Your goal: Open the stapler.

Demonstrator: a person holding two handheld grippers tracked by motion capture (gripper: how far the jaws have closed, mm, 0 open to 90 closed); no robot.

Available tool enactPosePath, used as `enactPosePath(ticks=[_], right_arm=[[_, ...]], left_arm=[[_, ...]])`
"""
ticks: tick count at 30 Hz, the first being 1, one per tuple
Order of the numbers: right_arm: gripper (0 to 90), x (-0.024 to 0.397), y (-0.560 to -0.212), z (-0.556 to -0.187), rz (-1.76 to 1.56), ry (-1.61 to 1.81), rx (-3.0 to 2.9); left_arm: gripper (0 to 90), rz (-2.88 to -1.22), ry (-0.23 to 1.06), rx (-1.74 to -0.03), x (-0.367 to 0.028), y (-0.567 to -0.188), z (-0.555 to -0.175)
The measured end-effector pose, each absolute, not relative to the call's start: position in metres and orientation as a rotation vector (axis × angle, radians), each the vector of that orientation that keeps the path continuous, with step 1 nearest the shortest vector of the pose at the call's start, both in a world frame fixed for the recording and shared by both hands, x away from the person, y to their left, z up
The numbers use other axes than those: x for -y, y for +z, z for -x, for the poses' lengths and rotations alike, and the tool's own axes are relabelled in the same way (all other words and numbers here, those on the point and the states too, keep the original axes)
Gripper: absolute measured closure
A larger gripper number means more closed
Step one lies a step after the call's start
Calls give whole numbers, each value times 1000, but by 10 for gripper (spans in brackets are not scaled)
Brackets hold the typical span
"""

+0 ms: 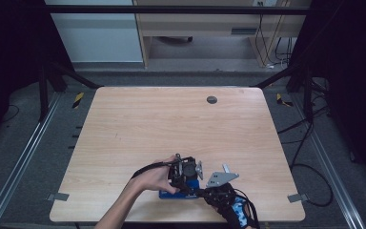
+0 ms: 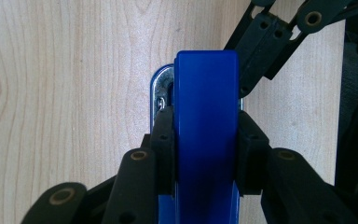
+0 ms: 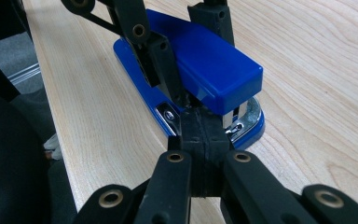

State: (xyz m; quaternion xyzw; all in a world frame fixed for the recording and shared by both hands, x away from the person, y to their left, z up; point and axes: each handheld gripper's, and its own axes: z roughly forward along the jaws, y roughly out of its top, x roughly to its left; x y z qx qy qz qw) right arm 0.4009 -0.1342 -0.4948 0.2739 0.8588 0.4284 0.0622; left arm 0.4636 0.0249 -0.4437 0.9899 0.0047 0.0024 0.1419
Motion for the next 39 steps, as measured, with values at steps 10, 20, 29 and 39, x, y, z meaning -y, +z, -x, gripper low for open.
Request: enactPosePath(ticks=[10,20,29,39], right_arm=[[900,132,-495,-402,-810,1299,-2600],[900,133,-496,-403,-829,1319,-2606],[900,133,-496,-402,-813,1315,-2594],[900,133,-496,-401,-811,1301,-2597]], left_arm=[[655,-2910,15,-20,-17,-445,-462],[659,-2818,14,-27,-30,-445,-463],[660,-2775,26,-29,-35,-446,-462],[661,-2748,19,-37,-39,-446,-460]])
